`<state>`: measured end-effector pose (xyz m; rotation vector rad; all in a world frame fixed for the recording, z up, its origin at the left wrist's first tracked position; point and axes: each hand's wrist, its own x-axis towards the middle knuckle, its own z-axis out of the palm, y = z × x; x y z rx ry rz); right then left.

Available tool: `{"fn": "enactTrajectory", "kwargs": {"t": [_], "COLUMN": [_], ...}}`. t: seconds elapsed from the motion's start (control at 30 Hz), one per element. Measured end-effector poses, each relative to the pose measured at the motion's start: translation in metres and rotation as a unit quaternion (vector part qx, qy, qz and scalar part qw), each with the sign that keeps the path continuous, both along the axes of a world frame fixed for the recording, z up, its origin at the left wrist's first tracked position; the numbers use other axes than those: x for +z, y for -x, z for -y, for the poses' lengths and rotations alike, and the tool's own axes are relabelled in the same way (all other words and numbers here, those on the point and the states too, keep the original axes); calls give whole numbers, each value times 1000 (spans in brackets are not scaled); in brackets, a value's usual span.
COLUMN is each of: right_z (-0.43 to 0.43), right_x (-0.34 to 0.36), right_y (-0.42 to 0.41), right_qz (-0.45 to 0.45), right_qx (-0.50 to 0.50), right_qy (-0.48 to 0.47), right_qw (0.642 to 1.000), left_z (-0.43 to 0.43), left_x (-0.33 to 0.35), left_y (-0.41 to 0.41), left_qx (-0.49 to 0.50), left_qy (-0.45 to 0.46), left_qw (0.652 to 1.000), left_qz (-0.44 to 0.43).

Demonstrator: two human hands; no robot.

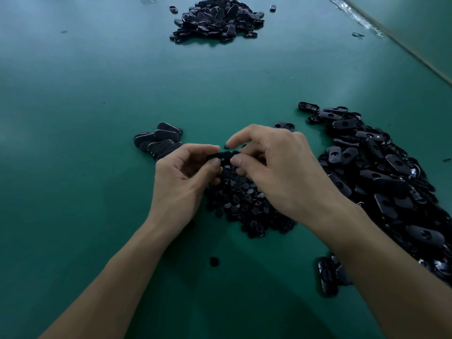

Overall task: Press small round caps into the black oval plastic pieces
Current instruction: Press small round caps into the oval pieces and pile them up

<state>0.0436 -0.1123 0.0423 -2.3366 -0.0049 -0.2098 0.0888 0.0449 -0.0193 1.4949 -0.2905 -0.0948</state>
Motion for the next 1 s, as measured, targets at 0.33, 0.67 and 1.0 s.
{"fn": "enactTrajectory", "kwargs": {"t": [0.33,0.67,1.0], "right_z": [-7,-10,-12], "right_x": [-3,-9,-12], "right_y": [-2,-1,0], "right_qz": [15,16,14], "right_qx": [-27,-47,-73], "right_qy": [-13,-13,-6], "right_qw": [999,999,997], "left_z": [-1,2,1], "left_x": [0,1,1], "left_y": [0,1,2], "left_qx": [-14,-23,-28], "left_qy": [-6,-1,13], "left_qw": [1000,1000,1000], "left_qz": [7,11,2]}}
